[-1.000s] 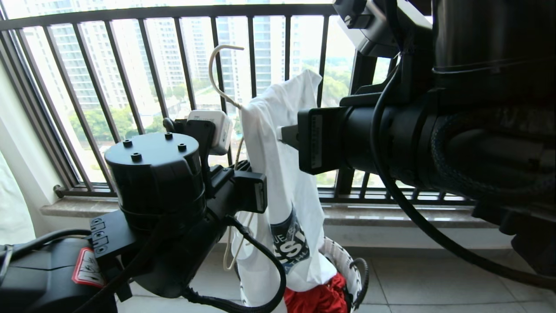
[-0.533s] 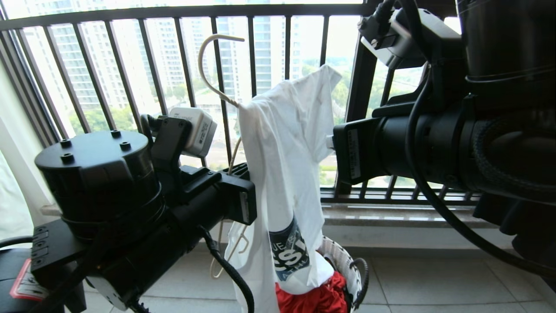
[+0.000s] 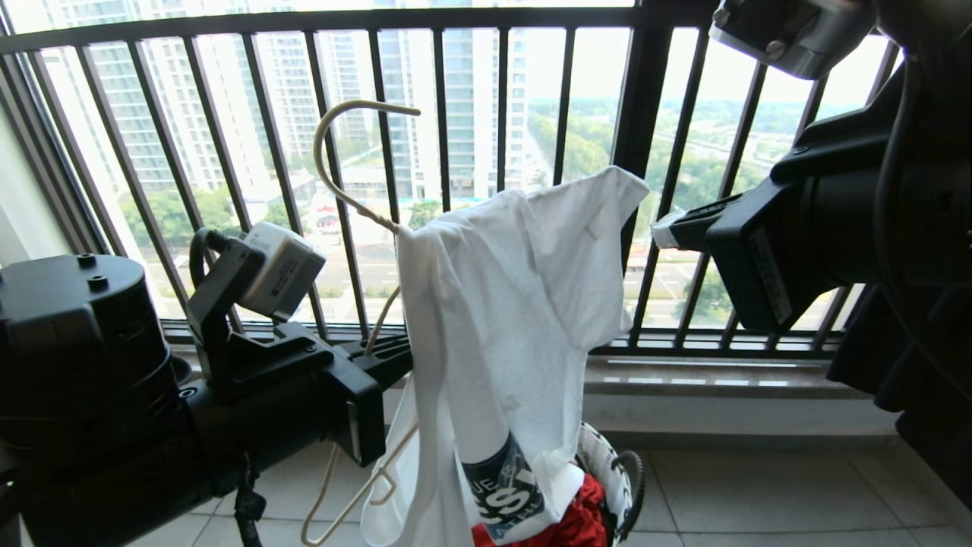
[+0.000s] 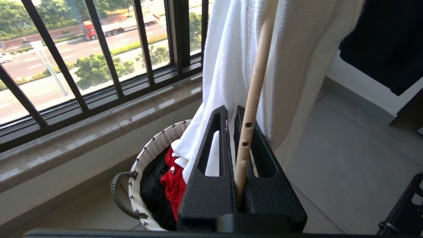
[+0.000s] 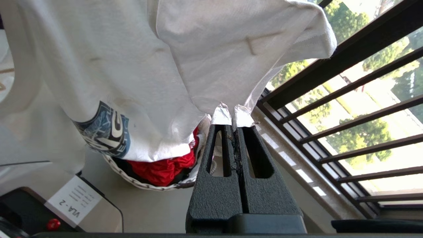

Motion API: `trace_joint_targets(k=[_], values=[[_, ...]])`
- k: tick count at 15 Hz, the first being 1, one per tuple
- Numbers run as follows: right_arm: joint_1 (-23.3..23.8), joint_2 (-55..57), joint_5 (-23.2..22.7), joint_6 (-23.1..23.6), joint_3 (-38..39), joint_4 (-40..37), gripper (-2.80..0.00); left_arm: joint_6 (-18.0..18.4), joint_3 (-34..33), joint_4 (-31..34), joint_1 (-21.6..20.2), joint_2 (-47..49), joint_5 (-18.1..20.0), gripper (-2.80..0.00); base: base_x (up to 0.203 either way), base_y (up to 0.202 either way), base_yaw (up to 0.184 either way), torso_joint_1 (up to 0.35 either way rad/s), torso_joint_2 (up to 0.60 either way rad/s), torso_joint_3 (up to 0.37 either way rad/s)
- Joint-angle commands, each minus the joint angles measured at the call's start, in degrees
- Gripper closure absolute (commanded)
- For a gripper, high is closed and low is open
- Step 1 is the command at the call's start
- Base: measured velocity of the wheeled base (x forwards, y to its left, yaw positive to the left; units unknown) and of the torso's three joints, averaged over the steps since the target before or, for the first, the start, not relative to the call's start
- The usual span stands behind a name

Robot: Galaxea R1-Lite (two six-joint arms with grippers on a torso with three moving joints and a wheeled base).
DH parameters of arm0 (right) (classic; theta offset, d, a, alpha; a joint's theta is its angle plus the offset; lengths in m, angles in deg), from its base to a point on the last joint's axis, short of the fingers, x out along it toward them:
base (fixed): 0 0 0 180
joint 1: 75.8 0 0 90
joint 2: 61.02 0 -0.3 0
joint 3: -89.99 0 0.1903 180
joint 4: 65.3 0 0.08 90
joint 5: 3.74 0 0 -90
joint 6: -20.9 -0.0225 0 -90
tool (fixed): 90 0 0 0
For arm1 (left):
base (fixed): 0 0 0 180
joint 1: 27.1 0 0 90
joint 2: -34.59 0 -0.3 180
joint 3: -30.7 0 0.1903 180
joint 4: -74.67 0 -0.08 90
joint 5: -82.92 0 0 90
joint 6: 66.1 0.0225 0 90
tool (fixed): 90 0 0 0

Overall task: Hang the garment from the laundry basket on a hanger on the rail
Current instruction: Hang the clothes on the clothes rack

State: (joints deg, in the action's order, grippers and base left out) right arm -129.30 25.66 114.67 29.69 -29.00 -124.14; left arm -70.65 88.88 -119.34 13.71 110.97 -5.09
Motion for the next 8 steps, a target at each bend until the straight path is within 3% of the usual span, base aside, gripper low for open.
trace_joint_targets(k=[1,4,5,8], values=[[0.2,-0.8,-2.4,11.1,-1.2,-2.1,0.0,0.0,-1.5,0.0,-2.4,-1.7,3.6,0.0,0.0,0.0,0.0,0.0,0.0,0.0],[1.5,2.0,-5.0,19.2,-2.3,-2.4,0.0,0.2,-3.5,0.9,-2.5,-3.5,8.3,0.0,0.0,0.0,0.0,0.0,0.0,0.0],[1.6,3.0,-6.5,20.5,-2.9,-2.4,-2.8,0.3,-3.5,2.3,-2.5,-4.1,9.1,0.0,0.0,0.0,0.0,0.0,0.0,0.0],[2.5,6.8,-10.4,22.6,-7.4,-2.4,-2.8,2.7,-3.7,7.1,-2.5,-6.1,12.1,0.0,0.0,0.0,0.0,0.0,0.0,0.0]])
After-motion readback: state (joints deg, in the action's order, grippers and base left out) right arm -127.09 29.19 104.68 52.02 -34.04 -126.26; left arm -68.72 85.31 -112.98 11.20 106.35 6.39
